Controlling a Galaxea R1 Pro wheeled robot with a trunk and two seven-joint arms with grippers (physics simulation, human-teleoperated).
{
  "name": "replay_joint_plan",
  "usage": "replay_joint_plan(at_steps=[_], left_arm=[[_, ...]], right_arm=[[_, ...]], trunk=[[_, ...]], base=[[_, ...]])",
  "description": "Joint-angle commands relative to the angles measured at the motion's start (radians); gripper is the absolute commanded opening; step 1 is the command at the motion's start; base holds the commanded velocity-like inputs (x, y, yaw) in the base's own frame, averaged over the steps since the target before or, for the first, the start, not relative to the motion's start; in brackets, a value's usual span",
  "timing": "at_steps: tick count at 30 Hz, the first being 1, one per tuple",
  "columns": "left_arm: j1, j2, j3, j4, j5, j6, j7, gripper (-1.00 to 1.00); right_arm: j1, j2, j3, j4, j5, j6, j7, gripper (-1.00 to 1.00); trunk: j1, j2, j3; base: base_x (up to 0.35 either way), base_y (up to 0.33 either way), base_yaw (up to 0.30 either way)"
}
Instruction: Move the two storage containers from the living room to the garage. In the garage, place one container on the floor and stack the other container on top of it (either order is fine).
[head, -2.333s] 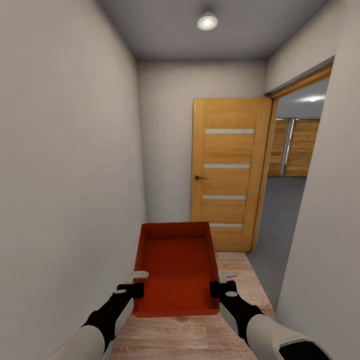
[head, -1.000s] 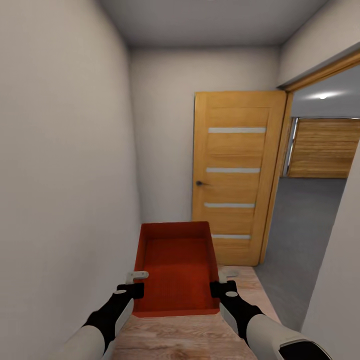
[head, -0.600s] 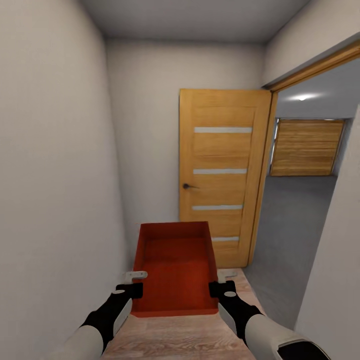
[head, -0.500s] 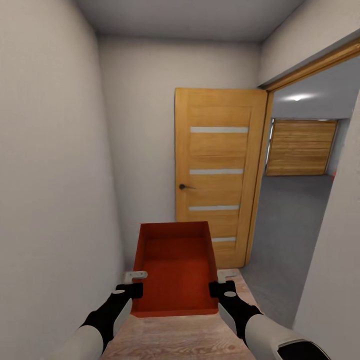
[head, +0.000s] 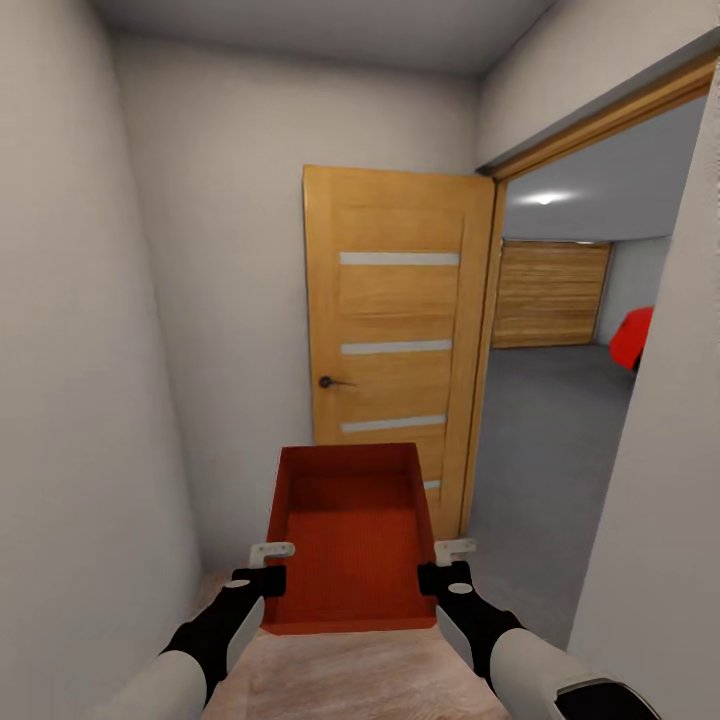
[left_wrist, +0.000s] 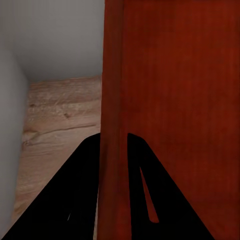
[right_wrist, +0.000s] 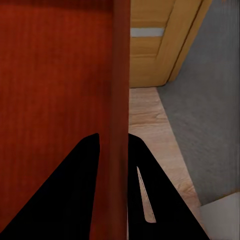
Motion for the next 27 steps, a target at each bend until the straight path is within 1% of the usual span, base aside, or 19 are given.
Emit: replay_joint_plan(at_steps=[1,4,7,24,27], left_arm=[[0.001,0.002,0.038,0.000,0.000,0.008,0.022,-1.00],[0.001,0.002,0.038,0.000,0.000,0.008,0.020,-1.00],[0.001,0.003,0.038,0.000,0.000,0.008,0.019,-1.00],[0.001,0.004,0.038,-0.001,-0.001,0.007,0.018,-1.00],[0.001,0.004,0.038,-0.001,-0.001,0.007,0.019,-1.00]], right_arm=[[-0.001,-0.009,-0.035,-0.002,0.015,-0.025,-0.019,-1.00],[-0.001,-0.009,-0.035,-0.002,0.015,-0.026,-0.019,-1.00],[-0.001,-0.009,-0.035,-0.002,0.015,-0.027,-0.019,-1.00],[-0.001,-0.009,-0.035,-0.002,0.015,-0.027,-0.020,-1.00],[-0.001,-0.010,-0.035,-0.002,0.015,-0.027,-0.019,-1.00]], trunk=[[0.001,-0.001,0.000],[0.001,-0.001,0.000],[0.001,-0.001,0.000],[0.001,-0.001,0.000],[0.001,-0.001,0.000]], base=[[0.323,0.000,-0.241],[0.323,0.000,-0.241],[0.323,0.000,-0.086],[0.323,0.000,-0.003],[0.179,0.000,0.000]])
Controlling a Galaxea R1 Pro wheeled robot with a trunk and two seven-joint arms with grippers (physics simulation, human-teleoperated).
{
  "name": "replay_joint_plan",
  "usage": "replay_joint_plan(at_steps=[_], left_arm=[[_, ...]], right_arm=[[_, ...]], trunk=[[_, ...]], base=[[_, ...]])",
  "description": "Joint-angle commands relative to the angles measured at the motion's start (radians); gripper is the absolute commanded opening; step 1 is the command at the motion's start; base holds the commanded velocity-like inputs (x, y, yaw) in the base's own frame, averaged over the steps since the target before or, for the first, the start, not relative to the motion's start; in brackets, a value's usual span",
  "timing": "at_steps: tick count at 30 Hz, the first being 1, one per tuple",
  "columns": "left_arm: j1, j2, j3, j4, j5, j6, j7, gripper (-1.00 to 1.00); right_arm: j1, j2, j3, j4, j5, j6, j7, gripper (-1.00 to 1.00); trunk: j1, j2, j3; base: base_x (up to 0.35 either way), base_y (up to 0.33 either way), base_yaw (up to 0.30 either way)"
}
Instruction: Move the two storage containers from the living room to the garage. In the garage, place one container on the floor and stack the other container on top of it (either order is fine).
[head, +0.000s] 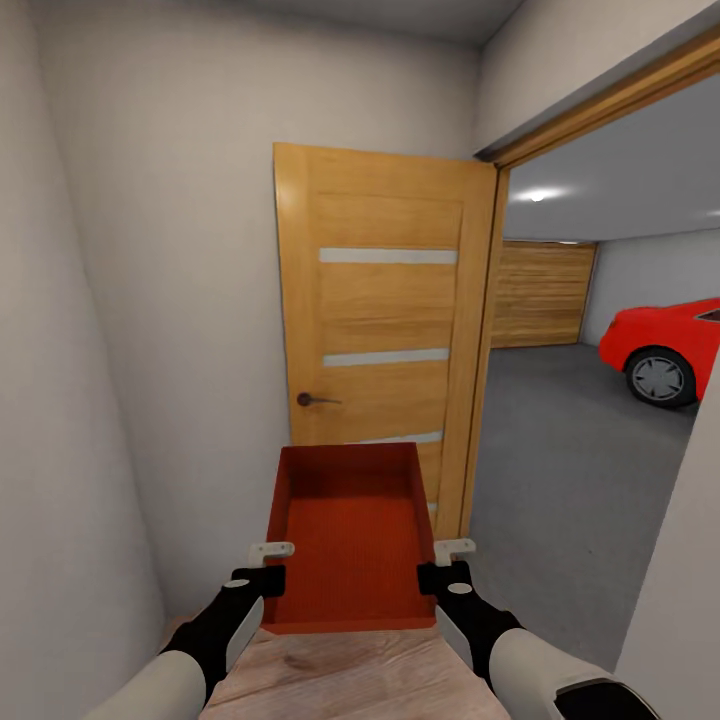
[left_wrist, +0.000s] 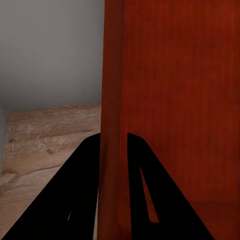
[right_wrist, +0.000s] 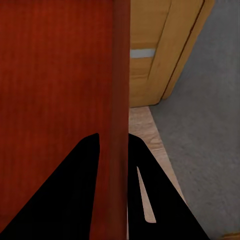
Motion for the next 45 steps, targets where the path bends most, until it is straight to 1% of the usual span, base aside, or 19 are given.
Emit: replay_joint_plan(at_steps=[1,7,27,45], left_arm=[[0.000,0.002,0.038,0.000,-0.001,0.007,0.020,-1.00],[0.000,0.002,0.038,0.000,-0.001,0.006,0.020,-1.00],[0.000,0.001,0.037,0.000,-0.001,0.006,0.021,-1.00],[0.000,0.000,0.038,0.001,0.000,0.009,0.020,-1.00]], right_arm=[[-0.001,-0.012,-0.035,-0.003,0.015,-0.024,-0.017,-1.00],[-0.001,-0.011,-0.035,-0.003,0.014,-0.019,-0.017,-1.00],[-0.001,-0.011,-0.035,-0.003,0.013,-0.013,-0.017,-1.00],[-0.001,-0.011,-0.035,-0.003,0.013,-0.011,-0.016,-1.00]], trunk=[[0.001,-0.001,0.000],[0.001,-0.001,0.002],[0.001,-0.001,0.014],[0.001,-0.001,0.015]], base=[[0.069,0.000,0.000],[0.020,0.000,-0.116],[0.000,0.000,-0.220],[0.006,0.001,-0.271]])
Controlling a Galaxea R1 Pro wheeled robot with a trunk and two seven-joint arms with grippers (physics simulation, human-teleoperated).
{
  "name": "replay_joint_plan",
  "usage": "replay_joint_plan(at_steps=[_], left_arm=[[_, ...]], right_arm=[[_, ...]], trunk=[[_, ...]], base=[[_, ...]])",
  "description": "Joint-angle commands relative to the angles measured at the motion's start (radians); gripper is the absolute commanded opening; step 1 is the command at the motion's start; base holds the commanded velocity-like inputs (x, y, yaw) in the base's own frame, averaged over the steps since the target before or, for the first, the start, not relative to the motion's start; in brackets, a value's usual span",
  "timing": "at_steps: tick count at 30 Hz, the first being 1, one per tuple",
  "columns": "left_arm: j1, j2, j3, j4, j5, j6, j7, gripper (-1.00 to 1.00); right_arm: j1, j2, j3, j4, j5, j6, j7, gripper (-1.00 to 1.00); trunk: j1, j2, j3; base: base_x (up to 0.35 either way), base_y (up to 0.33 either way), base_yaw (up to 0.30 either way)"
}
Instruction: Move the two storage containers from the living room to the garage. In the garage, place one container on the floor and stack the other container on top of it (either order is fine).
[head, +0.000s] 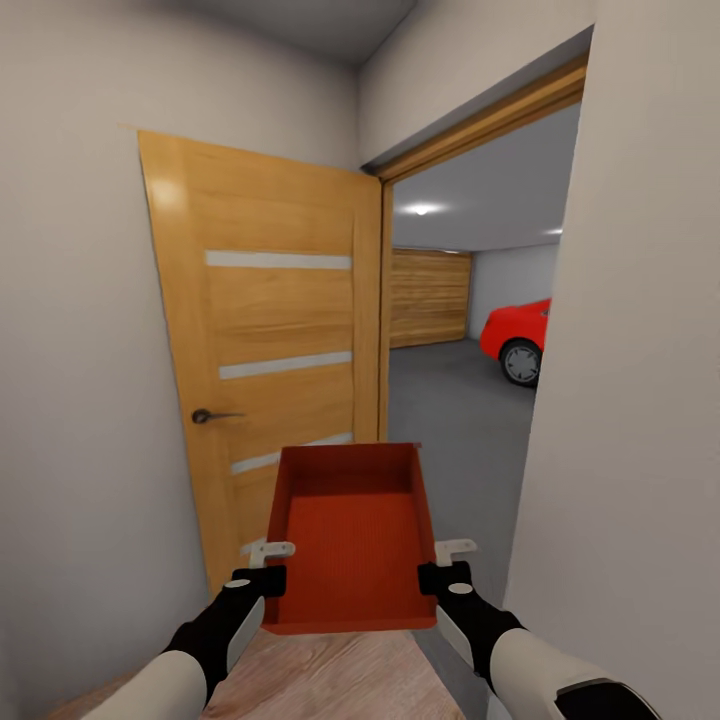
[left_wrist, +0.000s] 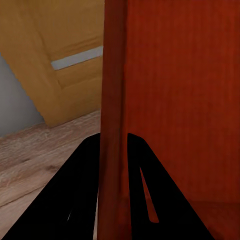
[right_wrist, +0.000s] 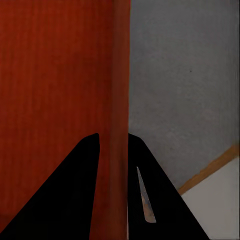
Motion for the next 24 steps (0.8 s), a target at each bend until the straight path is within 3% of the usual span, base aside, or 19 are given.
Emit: replay_joint_plan(at_steps=[1,24], left_arm=[[0.001,0.003,0.039,0.000,-0.001,0.008,0.017,-1.00],[0.001,0.003,0.039,0.000,-0.001,0.009,0.016,-1.00]], right_arm=[[-0.001,-0.008,-0.037,-0.003,0.016,-0.010,-0.018,-1.00],[-0.001,-0.008,-0.037,-0.003,0.016,-0.012,-0.018,-1.00]], trunk=[[0.000,-0.001,0.000],[0.000,-0.001,0.000]], base=[[0.129,0.107,-0.278],[0.206,0.232,-0.277]])
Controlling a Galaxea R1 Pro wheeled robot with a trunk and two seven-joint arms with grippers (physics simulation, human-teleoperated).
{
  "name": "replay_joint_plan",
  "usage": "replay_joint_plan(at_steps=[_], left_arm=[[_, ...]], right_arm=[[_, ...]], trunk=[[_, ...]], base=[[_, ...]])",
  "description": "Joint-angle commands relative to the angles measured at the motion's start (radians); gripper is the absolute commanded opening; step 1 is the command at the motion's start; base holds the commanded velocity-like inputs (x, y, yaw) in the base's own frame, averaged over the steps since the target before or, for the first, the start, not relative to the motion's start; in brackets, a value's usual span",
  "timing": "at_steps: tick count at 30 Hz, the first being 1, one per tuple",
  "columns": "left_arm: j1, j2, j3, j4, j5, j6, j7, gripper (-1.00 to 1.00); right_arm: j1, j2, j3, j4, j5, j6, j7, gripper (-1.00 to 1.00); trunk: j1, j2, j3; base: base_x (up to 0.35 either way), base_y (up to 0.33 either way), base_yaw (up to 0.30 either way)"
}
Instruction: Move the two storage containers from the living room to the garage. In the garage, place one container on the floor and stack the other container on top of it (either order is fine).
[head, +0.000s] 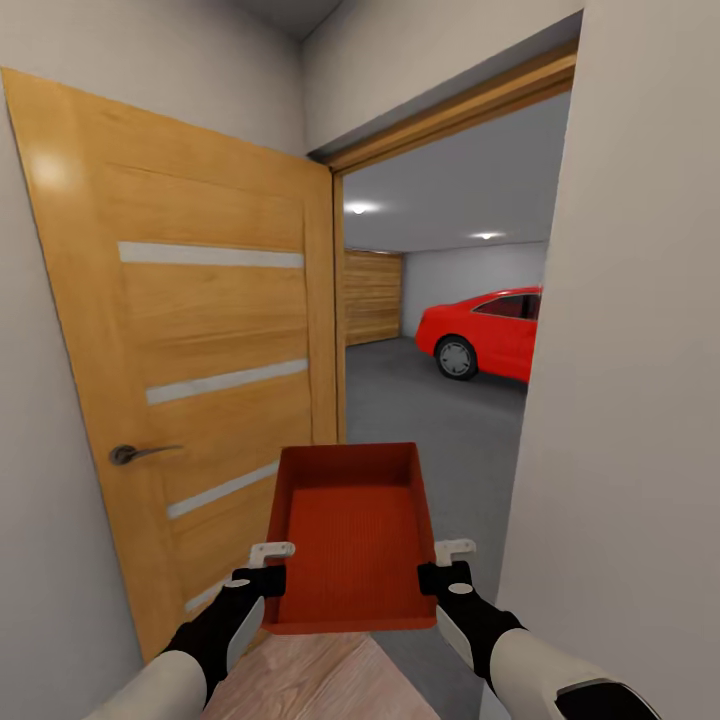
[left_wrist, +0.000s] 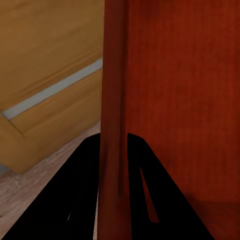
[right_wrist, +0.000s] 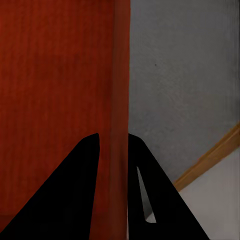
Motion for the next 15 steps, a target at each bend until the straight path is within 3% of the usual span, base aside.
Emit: replay_joint_plan(at_steps=[1,15], left_arm=[[0.001,0.002,0.039,0.000,-0.001,0.008,0.017,-1.00],[0.001,0.002,0.039,0.000,-0.001,0.008,0.016,-1.00]], right_arm=[[-0.001,-0.008,-0.037,-0.003,0.016,-0.013,-0.018,-1.00],[-0.001,-0.008,-0.037,-0.003,0.016,-0.013,-0.018,-1.00]], trunk=[[0.001,-0.001,0.000],[0.001,-0.001,0.000]], base=[[0.215,0.242,-0.275],[0.223,0.242,-0.268]])
